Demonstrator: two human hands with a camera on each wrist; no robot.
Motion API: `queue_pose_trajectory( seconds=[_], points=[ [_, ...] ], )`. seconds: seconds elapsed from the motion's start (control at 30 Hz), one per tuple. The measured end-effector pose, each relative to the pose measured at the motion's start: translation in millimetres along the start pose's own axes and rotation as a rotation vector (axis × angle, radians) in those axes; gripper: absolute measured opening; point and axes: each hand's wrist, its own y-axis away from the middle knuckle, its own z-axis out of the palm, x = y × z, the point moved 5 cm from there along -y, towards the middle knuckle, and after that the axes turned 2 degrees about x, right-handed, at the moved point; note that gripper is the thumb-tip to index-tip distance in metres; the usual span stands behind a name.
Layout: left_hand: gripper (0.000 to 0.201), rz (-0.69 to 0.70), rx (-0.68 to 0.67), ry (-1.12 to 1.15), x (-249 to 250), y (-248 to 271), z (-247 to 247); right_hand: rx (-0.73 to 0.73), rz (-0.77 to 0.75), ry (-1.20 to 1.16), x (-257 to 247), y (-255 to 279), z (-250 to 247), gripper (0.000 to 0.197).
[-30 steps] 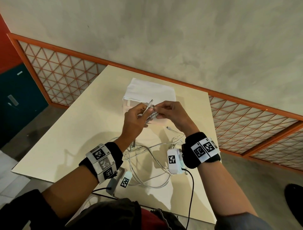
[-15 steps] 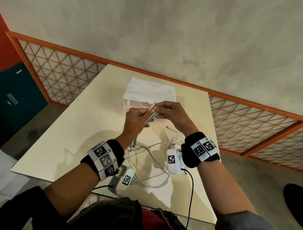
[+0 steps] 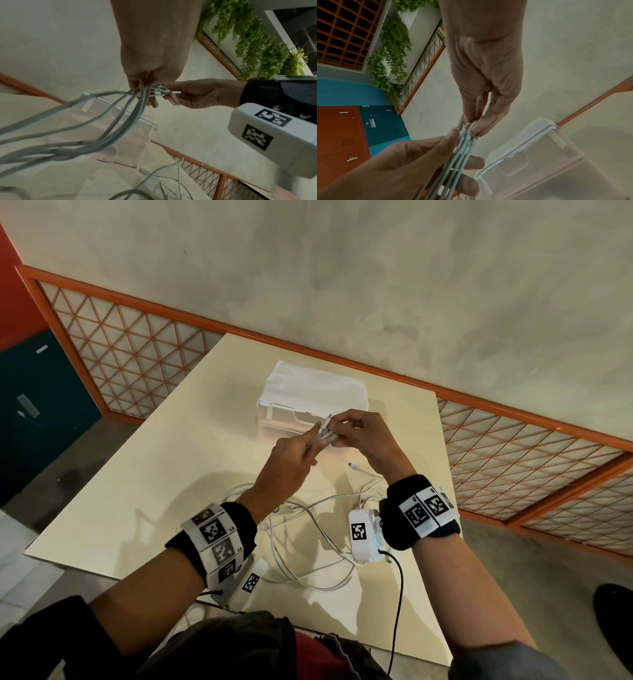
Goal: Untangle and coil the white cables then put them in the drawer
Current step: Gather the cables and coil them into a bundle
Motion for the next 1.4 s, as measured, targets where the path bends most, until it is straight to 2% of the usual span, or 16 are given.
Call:
queue_pose_trajectory(
  seconds=[0.13, 0.33, 0.43, 0.7, 0.9, 1.07, 1.4],
  points=[
    [0.039, 0.044, 0.035, -0.157, -1, 0, -1, 0.014, 0.010, 0.010, 0, 0, 1, 0.008],
    [0.026, -0.060, 0.187, 0.141, 1, -1, -11, 0.011, -0.010, 0.023, -4, 2, 0, 0.005],
    [0.020, -0.112, 0.215, 0.231, 0, -2, -14, 0.016, -0.013, 0.018, -4, 2, -1, 0.006],
    [0.023, -0.077, 0.162, 0.228, 2, 1, -15, 0.022, -0.033, 0.018, -4, 0, -5, 0.004],
    [0.024, 0.007, -0.015, -0.049, 7, -6, -9, 0.049, -0.056, 0.038, -2, -1, -12, 0.004],
    [0.033, -0.071, -0.156, 0.014, 6, -5, 5, 0.058, -0.061, 0.037, -3, -2, -12, 0.001],
    [0.033, -0.134, -0.101, 0.003, -2, -17, 7, 0.096, -0.055, 0.012, -4, -1, -9, 0.006]
  ],
)
